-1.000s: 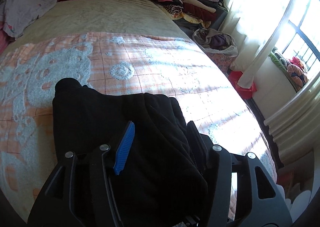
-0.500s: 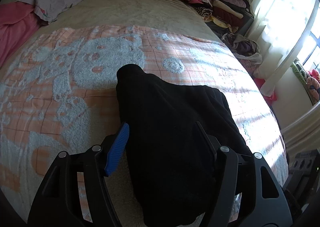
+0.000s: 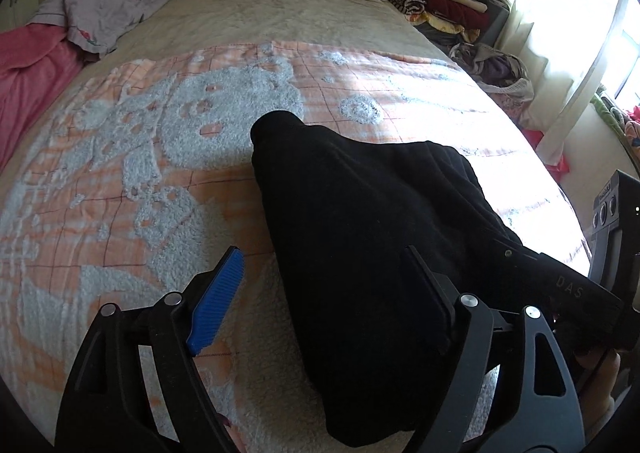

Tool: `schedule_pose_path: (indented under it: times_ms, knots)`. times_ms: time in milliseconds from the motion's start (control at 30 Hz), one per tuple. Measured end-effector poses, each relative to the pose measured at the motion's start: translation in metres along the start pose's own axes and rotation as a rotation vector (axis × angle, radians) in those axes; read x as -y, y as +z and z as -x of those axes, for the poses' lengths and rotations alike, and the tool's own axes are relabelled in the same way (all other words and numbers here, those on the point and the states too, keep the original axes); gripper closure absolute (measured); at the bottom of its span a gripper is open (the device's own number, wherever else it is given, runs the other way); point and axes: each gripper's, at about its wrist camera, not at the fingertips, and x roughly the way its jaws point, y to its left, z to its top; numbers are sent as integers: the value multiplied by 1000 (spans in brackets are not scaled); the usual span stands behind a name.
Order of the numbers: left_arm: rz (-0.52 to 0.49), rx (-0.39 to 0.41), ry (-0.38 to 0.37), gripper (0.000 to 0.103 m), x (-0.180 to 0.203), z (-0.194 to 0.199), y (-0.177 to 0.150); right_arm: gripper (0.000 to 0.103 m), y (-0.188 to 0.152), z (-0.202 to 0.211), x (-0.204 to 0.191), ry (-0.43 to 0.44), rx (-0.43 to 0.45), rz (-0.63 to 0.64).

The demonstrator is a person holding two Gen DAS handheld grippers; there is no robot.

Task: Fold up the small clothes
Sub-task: 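Lift the bundle with both grippers and carry it across the blanket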

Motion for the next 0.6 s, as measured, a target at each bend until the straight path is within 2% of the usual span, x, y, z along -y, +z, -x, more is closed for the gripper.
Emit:
schedule_pose_path:
  times_ms: [33, 67, 167, 267, 400, 433, 500, 600]
  knots:
    - [3, -5, -2, 30, -1, -2, -1, 64, 0, -3, -2, 1, -3, 22]
    - [7, -11, -5, 30, -2, -4, -1, 74, 0, -3, -3, -6, -2, 46]
    - [17, -27, -16, 30, -2, -9, -4, 82, 0, -1, -15, -41, 17, 140]
    - [43, -35, -58, 30, -5, -11, -5, 83, 2, 7, -37, -34, 68, 245]
    - [54, -23, -45, 30, -9, -5, -4, 83, 8, 28, -54, 64, 145, 326]
    - [61, -20, -52, 29, -10, -3, -4, 83, 9, 33, -52, 65, 158, 338]
    - [69, -33, -66, 29, -10, -5, -6, 83, 12, 26, -38, 41, 129, 321]
    - [57, -72, -58, 29, -6, -16, -14, 83, 12, 3, 3, 2, 37, 199]
